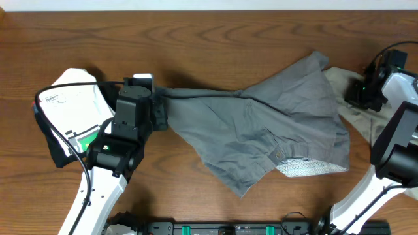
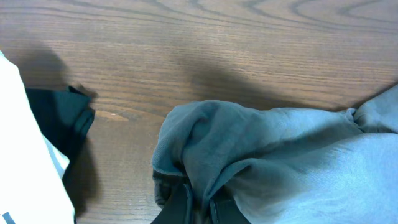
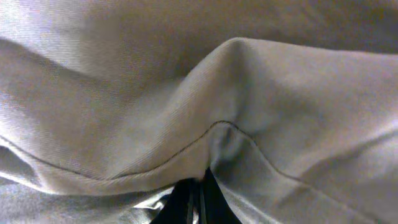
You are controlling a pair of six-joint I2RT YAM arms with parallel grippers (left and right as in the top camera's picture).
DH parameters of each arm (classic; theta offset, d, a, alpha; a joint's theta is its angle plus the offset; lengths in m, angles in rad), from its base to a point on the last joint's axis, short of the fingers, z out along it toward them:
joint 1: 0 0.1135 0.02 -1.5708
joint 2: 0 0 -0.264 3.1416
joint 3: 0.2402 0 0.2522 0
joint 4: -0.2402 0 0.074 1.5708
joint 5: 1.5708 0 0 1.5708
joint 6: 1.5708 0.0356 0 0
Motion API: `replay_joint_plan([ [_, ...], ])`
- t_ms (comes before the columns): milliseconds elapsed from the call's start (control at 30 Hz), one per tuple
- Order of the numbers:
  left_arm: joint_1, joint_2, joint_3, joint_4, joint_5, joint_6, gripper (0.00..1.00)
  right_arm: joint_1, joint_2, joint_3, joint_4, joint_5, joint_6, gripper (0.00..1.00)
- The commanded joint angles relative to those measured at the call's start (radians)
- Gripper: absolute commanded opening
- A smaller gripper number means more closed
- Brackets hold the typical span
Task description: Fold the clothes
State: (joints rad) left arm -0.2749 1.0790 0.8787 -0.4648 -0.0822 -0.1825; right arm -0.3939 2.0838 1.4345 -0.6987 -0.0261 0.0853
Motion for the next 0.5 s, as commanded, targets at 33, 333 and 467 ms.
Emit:
replay_joint_plan([
  [33, 0.008, -0.015, 0.012, 0.002, -0.011, 0.006, 0.06, -0.025, -0.047, 0.062, 0.003, 0.261, 0.106, 0.01],
  [333, 0.008, -0.015, 0.012, 0.002, -0.011, 0.006, 0.06, -0.103, -0.262, 0.176, 0.058, 0.360, 0.183, 0.01],
  [467, 0.008, -0.015, 0.012, 0.002, -0.011, 0.006, 0.06, -0.131, -0.281, 0.188, 0.043, 0.409, 0.206, 0.01],
])
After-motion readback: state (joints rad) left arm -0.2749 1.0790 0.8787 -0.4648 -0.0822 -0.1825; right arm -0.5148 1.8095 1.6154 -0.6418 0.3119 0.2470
